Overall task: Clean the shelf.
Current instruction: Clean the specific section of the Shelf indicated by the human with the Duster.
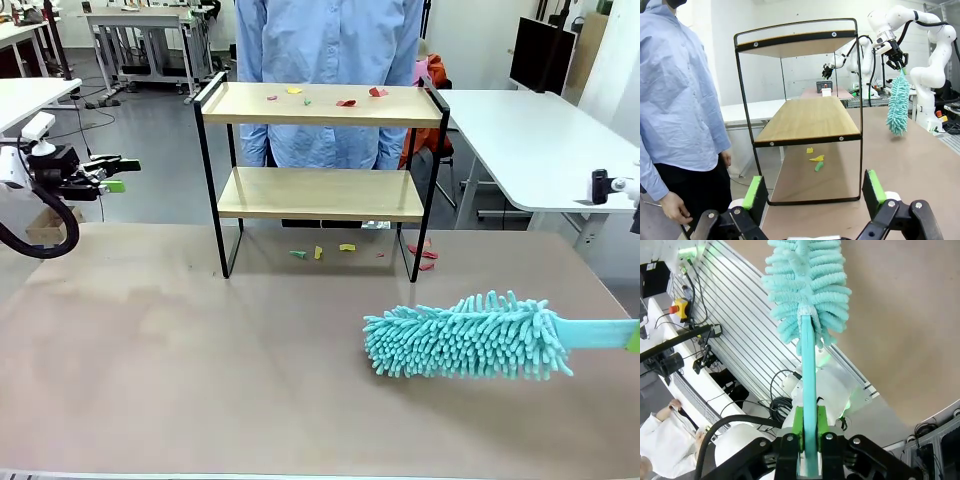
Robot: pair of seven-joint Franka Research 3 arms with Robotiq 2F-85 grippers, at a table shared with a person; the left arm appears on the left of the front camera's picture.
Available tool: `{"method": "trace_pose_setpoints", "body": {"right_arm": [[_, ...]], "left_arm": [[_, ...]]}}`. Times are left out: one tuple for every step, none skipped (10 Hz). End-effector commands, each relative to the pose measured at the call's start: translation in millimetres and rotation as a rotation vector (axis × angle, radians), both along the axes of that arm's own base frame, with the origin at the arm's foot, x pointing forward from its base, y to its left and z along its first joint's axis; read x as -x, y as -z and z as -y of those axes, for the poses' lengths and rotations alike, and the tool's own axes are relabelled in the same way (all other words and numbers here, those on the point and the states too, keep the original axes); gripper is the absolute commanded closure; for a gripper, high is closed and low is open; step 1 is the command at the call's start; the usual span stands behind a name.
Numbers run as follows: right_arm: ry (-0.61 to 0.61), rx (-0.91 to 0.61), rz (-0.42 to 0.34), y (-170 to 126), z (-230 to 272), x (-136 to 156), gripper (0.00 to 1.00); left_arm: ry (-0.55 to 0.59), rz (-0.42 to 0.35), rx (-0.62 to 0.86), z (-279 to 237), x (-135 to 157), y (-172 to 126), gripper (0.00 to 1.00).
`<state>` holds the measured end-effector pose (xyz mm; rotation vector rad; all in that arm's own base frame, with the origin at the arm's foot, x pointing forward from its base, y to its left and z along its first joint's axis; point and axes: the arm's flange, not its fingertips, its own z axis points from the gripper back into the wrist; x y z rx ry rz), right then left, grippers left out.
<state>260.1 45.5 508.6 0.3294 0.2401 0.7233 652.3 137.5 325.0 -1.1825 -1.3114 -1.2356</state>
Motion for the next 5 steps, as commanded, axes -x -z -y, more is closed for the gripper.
{"method": "trace_pose_setpoints", "body": {"right_arm": [[0.024,-0.008,-0.01,-4.4,-3.5,1.6,0.87],[0.024,-0.008,-0.01,-4.4,-3.5,1.6,0.87],[0.024,-0.008,-0.01,-4.4,-3.5,1.6,0.87],[0.024,-0.008,-0.01,-4.4,-3.5,1.6,0.87],[0.024,-0.008,-0.01,-4.4,-3.5,1.6,0.87]], "left_arm": [[-0.006,0.014,0.002,1.7,1.6,-2.1,0.0],[-0.006,0.014,0.002,1.7,1.6,-2.1,0.0],[-0.006,0.014,0.002,1.7,1.6,-2.1,0.0],[-0.006,0.014,0.002,1.7,1.6,-2.1,0.0],[-0.006,0.014,0.002,1.7,1.6,-2.1,0.0]]}}
